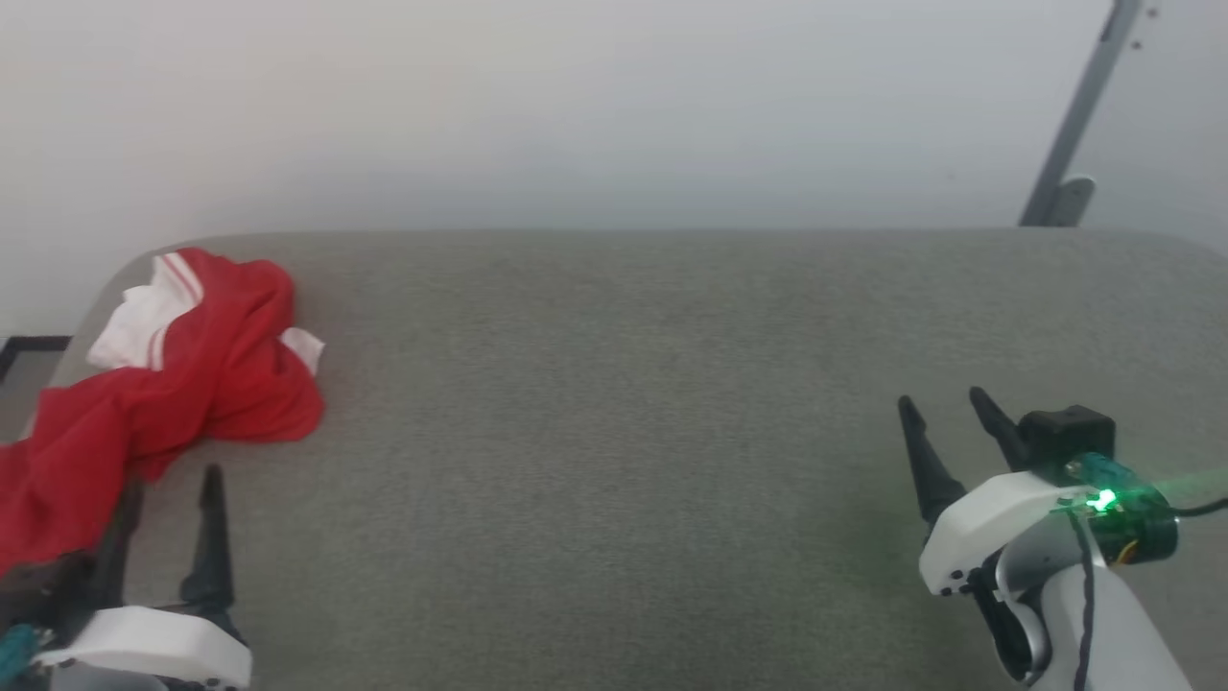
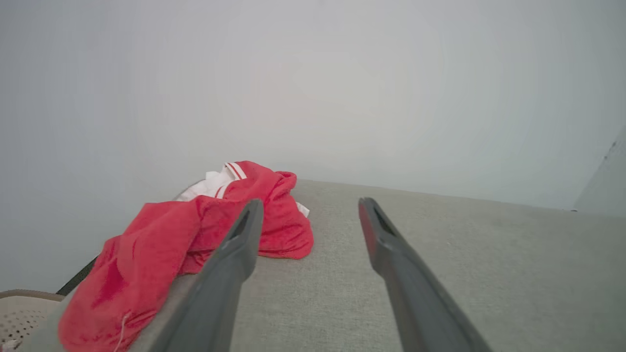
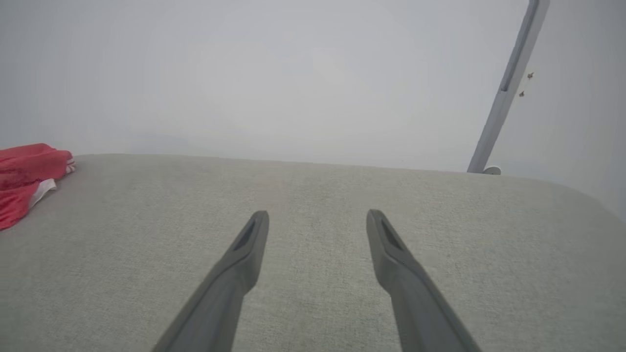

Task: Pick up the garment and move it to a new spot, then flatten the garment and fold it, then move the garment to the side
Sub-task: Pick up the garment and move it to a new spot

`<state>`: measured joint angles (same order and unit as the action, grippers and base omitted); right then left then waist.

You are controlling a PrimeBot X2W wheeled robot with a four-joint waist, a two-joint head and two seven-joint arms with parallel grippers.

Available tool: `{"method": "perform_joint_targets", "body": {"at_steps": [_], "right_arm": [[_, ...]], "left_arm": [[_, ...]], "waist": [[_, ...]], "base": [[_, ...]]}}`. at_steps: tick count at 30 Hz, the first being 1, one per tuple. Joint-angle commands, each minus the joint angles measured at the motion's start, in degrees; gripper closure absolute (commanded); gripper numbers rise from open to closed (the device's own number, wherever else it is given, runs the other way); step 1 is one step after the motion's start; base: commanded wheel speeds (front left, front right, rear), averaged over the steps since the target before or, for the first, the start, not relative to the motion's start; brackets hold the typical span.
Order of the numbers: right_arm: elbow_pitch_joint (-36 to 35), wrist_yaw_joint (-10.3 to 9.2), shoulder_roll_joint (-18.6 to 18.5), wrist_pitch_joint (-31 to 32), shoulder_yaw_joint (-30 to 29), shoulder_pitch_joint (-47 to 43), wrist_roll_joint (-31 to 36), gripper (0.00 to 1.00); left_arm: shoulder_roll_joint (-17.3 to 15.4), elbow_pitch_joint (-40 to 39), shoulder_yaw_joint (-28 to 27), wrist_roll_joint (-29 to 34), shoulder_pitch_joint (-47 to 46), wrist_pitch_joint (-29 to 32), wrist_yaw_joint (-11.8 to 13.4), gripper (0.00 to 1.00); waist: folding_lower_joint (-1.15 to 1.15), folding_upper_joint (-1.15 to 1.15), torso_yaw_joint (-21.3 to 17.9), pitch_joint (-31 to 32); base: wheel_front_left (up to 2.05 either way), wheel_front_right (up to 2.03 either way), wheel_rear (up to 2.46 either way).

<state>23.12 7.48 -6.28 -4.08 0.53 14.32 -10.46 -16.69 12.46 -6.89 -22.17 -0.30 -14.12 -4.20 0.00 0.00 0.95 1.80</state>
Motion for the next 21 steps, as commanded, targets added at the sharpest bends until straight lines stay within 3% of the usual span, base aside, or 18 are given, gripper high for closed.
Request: {"method": "perform_joint_targets", "body": {"at_steps": [1,11,21], "right_arm": [[0.0,0.03,0.0,0.2,0.8,0.3,-0.1,0.0],[1.8,0.03,-0.1,0.7,6.8,2.3,-1.9,0.0],[4.2,0.03,-0.4,-0.5,8.9,3.1,-3.4,0.0]], "left_arm": [[-0.5,0.3,-0.7,-0.9,-0.7,0.3,0.5,0.0],[-0.1,0.2,-2.6,-2.3,-0.5,0.9,3.1,0.0],[0.0,-3.4,-1.2,-1.9,1.3,2.4,3.8,0.0]], "waist": [[0.0,0.0,1.7,0.5],[0.0,0.0,9.7,2.2],[0.0,0.0,15.9,3.1]], "base": [[0.0,0.0,0.0],[0.0,0.0,0.0],[0.0,0.0,0.0]]}}
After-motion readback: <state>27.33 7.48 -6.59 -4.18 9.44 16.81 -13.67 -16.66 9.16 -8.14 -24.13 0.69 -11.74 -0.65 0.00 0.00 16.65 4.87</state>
